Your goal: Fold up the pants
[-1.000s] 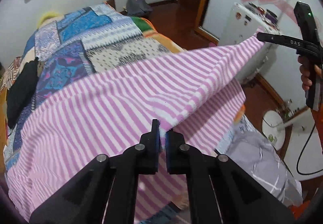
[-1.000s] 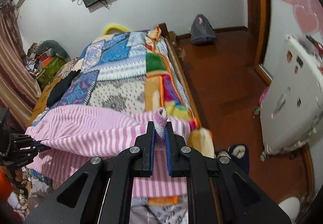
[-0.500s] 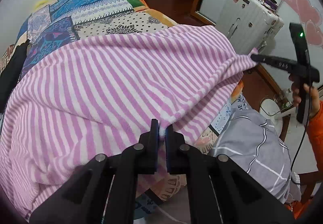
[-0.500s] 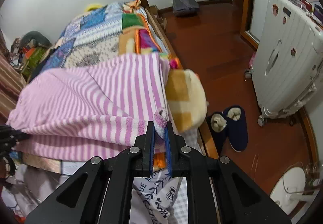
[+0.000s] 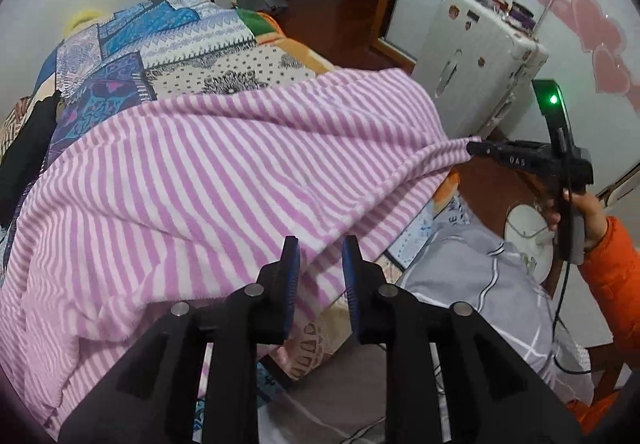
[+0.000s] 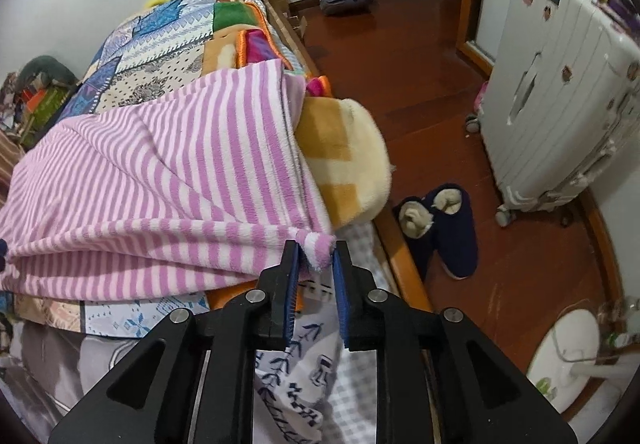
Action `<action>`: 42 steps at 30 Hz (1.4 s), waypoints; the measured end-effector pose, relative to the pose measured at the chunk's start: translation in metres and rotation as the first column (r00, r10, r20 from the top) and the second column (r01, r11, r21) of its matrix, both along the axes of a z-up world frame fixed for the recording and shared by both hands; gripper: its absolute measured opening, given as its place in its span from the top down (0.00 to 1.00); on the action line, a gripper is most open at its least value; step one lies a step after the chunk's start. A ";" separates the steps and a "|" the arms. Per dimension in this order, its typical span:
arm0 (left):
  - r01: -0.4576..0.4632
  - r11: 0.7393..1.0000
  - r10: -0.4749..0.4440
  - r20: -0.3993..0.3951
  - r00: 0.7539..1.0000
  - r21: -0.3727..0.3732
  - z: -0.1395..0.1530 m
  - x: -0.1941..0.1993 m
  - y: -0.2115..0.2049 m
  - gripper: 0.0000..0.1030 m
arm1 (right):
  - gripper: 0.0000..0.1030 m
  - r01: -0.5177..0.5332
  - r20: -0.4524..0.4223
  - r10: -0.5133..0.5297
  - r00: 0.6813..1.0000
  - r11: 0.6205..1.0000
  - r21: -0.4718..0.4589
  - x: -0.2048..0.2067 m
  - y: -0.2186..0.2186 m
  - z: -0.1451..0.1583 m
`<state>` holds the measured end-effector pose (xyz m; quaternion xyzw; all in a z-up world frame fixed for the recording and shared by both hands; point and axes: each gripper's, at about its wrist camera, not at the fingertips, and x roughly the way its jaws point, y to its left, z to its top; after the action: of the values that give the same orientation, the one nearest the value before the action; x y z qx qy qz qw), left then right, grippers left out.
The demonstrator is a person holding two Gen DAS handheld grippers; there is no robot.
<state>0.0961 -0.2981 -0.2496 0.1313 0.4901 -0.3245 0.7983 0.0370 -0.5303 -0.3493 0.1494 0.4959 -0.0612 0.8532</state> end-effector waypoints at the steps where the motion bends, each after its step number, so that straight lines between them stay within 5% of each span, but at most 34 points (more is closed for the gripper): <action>1: -0.011 1.000 0.011 0.001 1.000 -0.014 0.004 0.001 0.003 0.78 | 0.85 -0.001 -0.001 0.001 1.000 1.000 -0.020 -0.001 0.001 0.003; 4: -0.046 0.997 0.046 0.001 0.999 -0.057 0.017 0.006 0.014 0.78 | 0.85 0.003 0.012 -0.001 1.000 0.994 -0.105 -0.005 0.004 0.022; 11: -0.156 0.982 0.166 0.085 0.982 -0.108 0.051 0.029 0.065 0.71 | 0.85 -0.025 0.121 0.040 0.992 0.993 -0.118 -0.005 0.025 0.074; 20: -0.351 0.935 0.354 0.154 0.922 -0.047 0.065 0.050 0.185 0.63 | 0.85 -0.268 0.219 0.294 0.930 0.953 -0.141 0.025 0.132 0.115; 26: -0.421 0.907 0.420 0.102 0.902 -0.008 0.041 0.040 0.257 0.62 | 0.83 -0.467 0.221 0.491 0.843 0.871 -0.154 0.035 0.220 0.118; 33: -0.400 0.915 0.399 0.029 0.916 0.042 -0.005 0.010 0.296 0.62 | 0.71 -0.634 0.161 0.649 0.744 0.761 -0.139 0.037 0.303 0.098; 39: -0.402 0.914 0.404 -0.027 0.914 0.053 -0.033 0.003 0.310 0.62 | 0.61 -0.664 0.103 0.678 0.728 0.735 -0.138 0.036 0.330 0.084; 42: -0.411 0.910 0.412 -0.017 0.911 0.052 -0.039 0.002 0.314 0.53 | 0.60 -0.651 0.079 0.664 0.743 0.745 -0.144 0.037 0.326 0.080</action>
<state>0.0984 0.0160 -0.2884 0.0395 0.5250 -0.1391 0.8387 0.0742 -0.2043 -0.2691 -0.0774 0.4581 0.2268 0.8560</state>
